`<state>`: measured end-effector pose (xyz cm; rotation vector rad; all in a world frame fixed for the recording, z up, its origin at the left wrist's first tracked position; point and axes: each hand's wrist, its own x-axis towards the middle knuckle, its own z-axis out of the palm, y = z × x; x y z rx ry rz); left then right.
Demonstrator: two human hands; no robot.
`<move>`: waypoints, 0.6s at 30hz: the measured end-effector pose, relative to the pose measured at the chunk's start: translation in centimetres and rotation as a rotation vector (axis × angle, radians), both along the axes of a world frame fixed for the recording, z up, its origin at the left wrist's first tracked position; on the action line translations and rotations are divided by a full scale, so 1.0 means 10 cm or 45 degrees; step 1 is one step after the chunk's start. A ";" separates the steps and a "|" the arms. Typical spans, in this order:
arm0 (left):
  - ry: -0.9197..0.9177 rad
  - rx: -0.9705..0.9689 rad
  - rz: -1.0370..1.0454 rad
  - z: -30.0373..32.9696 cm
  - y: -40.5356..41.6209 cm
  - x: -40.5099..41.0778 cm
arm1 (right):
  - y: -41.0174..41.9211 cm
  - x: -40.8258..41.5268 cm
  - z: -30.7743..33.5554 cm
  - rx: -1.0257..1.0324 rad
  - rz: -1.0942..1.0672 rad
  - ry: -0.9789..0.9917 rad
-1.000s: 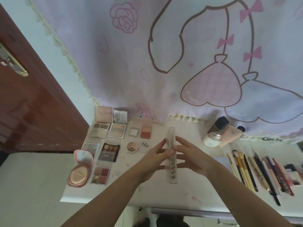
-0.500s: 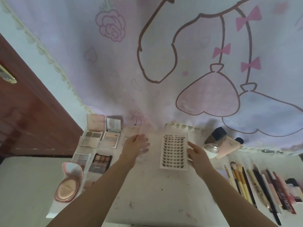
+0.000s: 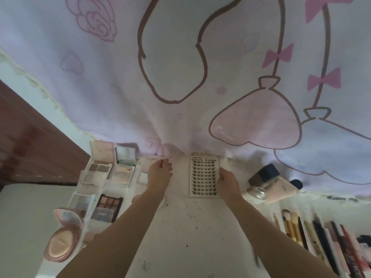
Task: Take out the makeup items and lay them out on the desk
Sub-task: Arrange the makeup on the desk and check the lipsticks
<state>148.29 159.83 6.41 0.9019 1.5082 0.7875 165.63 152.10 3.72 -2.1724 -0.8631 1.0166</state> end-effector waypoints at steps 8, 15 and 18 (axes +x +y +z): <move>0.305 0.101 -0.263 0.11 0.07 0.09 | -0.01 -0.10 0.03 -0.017 0.056 0.017; 0.541 0.261 -0.396 0.25 -0.08 -0.07 | -0.28 0.09 0.48 0.129 0.198 -0.098; 0.676 0.775 -0.411 0.34 -0.37 0.10 | -0.48 0.34 0.78 0.298 0.178 -0.189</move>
